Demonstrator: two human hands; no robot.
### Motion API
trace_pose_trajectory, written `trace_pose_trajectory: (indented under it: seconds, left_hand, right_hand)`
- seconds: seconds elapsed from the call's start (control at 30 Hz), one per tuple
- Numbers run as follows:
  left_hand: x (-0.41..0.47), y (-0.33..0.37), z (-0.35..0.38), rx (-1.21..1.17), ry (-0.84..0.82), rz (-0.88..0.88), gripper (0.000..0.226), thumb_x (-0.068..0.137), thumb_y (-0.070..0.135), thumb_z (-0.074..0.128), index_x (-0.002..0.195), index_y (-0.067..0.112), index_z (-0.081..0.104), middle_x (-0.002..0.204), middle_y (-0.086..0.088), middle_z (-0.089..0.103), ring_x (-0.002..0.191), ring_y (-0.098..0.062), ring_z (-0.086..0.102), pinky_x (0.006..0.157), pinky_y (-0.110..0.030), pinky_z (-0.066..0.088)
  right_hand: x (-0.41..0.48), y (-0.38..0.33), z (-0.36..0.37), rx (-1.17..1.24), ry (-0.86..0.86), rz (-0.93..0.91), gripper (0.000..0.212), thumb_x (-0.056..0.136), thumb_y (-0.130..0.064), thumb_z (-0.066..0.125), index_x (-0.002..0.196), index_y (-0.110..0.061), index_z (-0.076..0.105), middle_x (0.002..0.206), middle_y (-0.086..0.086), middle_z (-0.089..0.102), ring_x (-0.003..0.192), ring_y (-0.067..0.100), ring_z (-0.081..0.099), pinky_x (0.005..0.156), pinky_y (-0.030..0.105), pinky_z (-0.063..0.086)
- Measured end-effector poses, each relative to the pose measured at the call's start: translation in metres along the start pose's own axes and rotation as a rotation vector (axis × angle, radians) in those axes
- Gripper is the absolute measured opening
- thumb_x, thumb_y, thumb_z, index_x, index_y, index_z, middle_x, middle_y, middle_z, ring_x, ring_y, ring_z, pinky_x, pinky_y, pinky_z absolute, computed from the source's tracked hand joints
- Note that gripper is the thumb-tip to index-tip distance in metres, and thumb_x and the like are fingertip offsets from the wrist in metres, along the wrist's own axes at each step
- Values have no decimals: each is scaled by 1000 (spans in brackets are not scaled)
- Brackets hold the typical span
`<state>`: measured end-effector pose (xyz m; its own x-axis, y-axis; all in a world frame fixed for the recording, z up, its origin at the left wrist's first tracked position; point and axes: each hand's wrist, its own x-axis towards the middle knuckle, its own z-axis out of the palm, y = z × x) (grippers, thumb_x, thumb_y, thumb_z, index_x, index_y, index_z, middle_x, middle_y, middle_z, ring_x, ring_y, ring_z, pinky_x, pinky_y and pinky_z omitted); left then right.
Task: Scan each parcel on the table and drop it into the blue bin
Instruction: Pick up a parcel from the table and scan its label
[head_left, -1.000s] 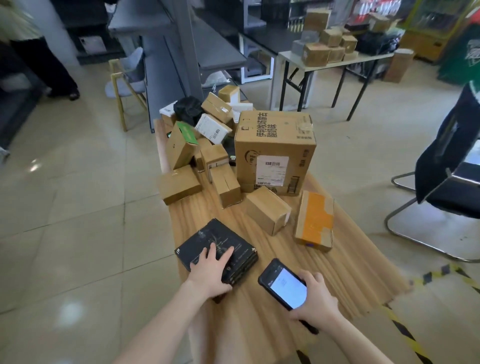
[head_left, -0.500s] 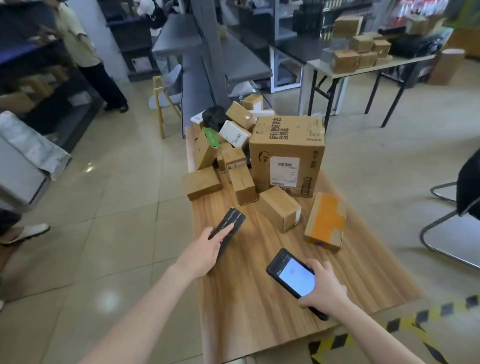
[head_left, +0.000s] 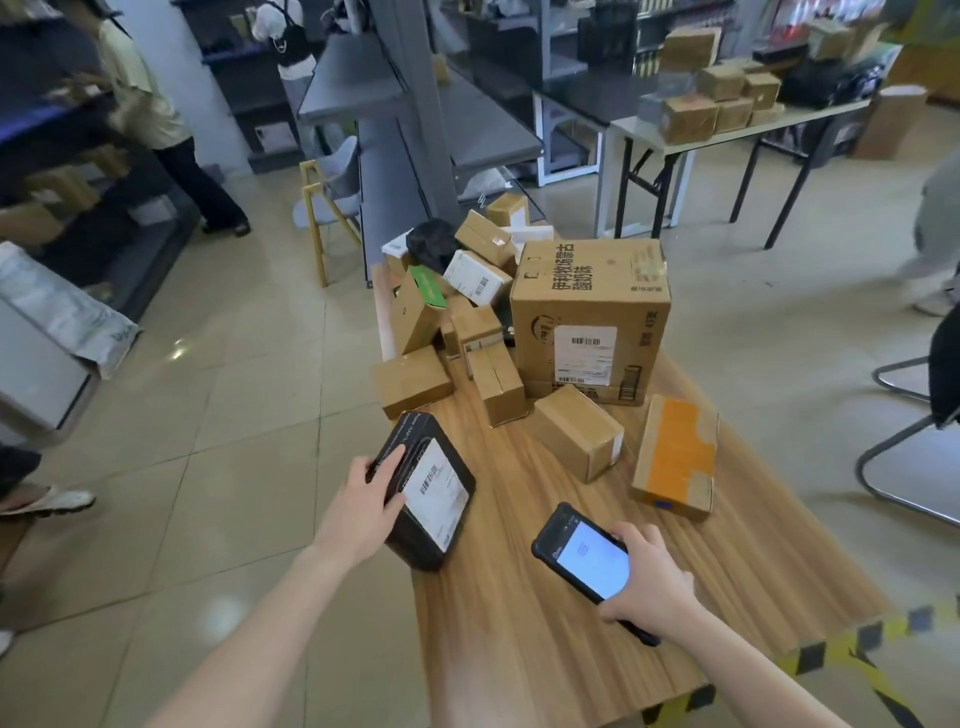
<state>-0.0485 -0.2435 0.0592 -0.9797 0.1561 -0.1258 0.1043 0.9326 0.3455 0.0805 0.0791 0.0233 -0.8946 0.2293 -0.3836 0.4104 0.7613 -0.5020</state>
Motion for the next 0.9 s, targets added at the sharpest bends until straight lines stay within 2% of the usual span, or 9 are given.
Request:
trace_pose_trajectory:
  seconds: [0.1,0.2,0.33,0.43,0.6,0.73,0.77,0.83,0.9]
  left_hand:
    - [5,-12,6,-215,-20,-39,56,100,39,45,150,42,20,139,-1,41,115,-23,53,96,-35,45]
    - [4,-18,23,-358,-87,-42,54,100,35,44,147,48,20,140,2,50,125,-22,48,105,-43,42]
    - [2,-19,52,-423,-200,-70,58,102,32,41,147,55,12,147,5,44,130,-21,45,108,-38,38]
    - [5,-17,73,-424,-268,-69,60,103,25,38,150,49,9,153,4,36,132,-21,44,109,-35,35]
    - [10,-19,98,-339,-352,-57,65,98,23,47,154,29,13,153,-3,34,132,-22,42,107,-30,35]
    - [36,-21,88,-116,-233,43,67,86,37,57,146,31,28,153,3,18,132,-23,38,101,-34,43]
    - [46,-20,85,-61,-223,114,70,85,40,57,147,33,27,156,5,12,138,-23,31,106,-36,40]
    - [64,-16,82,72,-263,275,73,86,42,54,151,37,20,161,6,3,148,-22,5,119,-41,23]
    - [77,-11,83,213,-343,389,72,92,44,48,153,41,10,163,6,-4,149,-21,-10,121,-48,10]
  right_hand:
    - [8,-7,4,-13,-7,12,100,49,-43,83,134,-33,30,104,-12,27,96,6,36,84,34,37]
    - [15,-14,6,-28,-18,31,102,51,-42,83,137,-32,30,105,-11,27,96,7,38,88,35,39]
    - [22,-18,11,-42,-39,75,102,53,-40,83,139,-31,29,109,-11,29,98,8,40,95,39,41]
    - [24,-19,15,-52,-62,122,101,53,-39,83,139,-31,29,117,-8,33,104,11,45,95,40,41]
    - [27,-17,20,-67,-86,171,98,48,-40,79,135,-31,34,109,-10,30,92,10,43,82,37,37]
    - [32,-19,22,-56,-78,219,100,45,-39,78,135,-34,33,107,-11,31,92,10,43,82,36,36]
    - [33,-19,22,-51,-75,227,101,46,-39,78,135,-35,33,107,-11,31,92,10,43,82,36,36]
    - [34,-21,23,-43,-68,243,101,46,-38,79,136,-35,32,109,-11,31,93,9,42,82,36,36]
    - [33,-23,25,-48,-64,256,101,48,-38,81,136,-34,32,109,-10,31,93,9,42,83,36,36]
